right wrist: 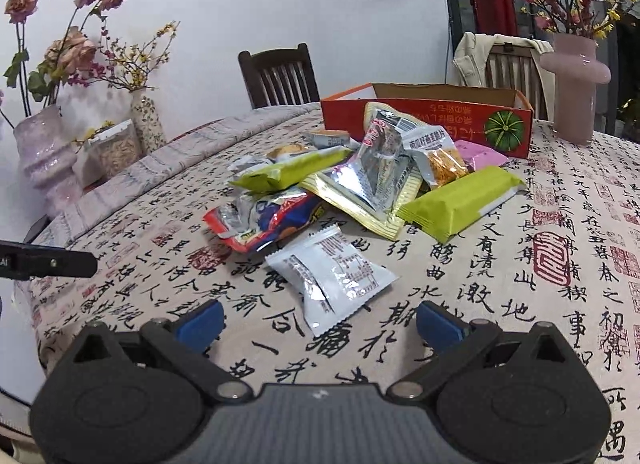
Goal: Organize snacks
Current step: 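Move both grippers back over the snack pile, then grasp a white packet with the right gripper while the left grasps a white-blue packet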
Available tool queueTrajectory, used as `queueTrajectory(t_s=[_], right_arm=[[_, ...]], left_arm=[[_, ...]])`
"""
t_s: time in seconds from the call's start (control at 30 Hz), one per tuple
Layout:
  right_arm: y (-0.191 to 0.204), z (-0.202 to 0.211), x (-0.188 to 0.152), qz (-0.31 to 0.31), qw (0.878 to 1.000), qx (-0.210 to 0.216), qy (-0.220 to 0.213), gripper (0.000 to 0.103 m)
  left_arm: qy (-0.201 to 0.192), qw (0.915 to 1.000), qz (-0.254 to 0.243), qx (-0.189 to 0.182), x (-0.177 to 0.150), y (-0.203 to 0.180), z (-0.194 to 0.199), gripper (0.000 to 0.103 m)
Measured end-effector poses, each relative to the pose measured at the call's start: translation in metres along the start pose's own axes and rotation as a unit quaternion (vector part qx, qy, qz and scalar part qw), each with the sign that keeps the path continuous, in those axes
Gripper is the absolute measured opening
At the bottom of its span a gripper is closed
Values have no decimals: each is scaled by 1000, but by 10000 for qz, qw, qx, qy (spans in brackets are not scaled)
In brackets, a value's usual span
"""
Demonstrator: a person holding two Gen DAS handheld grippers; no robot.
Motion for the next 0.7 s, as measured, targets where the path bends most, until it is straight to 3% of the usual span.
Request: queueTrajectory(t_s=[0.23, 0.53, 0.7], right_arm=[[-9, -10, 6, -148, 9998, -153, 24, 93], [-1, -38, 15, 612, 9963, -541, 254, 78], [-4, -47, 26, 573, 9961, -616, 255, 68]], left_arm=[[-186, 9996, -226, -52, 35, -1, -41, 102], [-265, 9953, -877, -327, 91, -9, -110, 100], [-129, 9922, -1123, -521, 109, -12, -148, 99]])
Point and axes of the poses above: each gripper's, at about its wrist camera, not at the fingertips, and z roughly against the way its jaws point, y to its left, x to its top, the point moved 8 cm from there along -z, roughly the way its jaws point, and after that the axes turned 11 degrees about -z, right-handed, at the moved point
